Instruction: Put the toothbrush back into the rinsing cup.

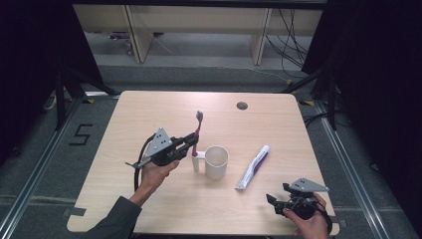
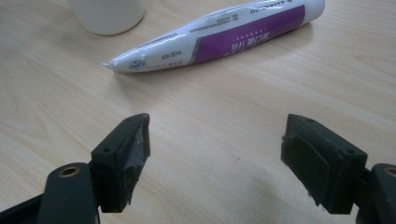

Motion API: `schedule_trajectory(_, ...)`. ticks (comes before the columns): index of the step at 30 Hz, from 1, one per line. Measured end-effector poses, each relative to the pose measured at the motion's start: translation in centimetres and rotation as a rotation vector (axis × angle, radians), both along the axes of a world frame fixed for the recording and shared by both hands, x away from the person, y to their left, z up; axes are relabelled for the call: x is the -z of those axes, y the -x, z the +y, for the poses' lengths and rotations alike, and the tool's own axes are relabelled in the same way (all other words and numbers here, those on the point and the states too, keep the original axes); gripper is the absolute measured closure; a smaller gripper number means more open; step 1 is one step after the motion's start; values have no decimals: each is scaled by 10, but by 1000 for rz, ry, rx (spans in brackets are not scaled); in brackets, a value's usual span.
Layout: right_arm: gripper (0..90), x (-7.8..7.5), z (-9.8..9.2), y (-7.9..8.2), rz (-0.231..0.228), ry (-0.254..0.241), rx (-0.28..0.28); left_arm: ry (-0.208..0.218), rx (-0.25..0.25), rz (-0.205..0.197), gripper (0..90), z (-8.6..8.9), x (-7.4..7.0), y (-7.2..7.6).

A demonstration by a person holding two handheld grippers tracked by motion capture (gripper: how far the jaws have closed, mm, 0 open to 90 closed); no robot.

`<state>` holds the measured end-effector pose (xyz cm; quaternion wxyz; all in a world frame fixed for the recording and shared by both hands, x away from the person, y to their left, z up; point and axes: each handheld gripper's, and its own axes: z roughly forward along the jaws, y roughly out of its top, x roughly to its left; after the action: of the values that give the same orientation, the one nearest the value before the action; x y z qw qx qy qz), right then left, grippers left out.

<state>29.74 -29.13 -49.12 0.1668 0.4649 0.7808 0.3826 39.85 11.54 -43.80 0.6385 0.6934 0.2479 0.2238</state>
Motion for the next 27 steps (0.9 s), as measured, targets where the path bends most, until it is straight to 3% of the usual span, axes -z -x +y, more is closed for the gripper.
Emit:
schedule_trajectory(12,243,0,1,0,14,-8,-6,-44,6,30,825,2,21,4)
schedule_trajectory(18,243,0,1,0,13,-6,-7,-66,7,64,823,5,30,4)
schedule_trajectory(21,243,0,1,1,16,-8,-6,-55,11,68,822,6,34,4)
schedule_trajectory(22,243,0,1,1,16,-8,-5,-74,1,70,822,7,35,5)
schedule_trajectory(27,242,0,2,1,16,-8,-5,-77,3,81,821,8,38,5)
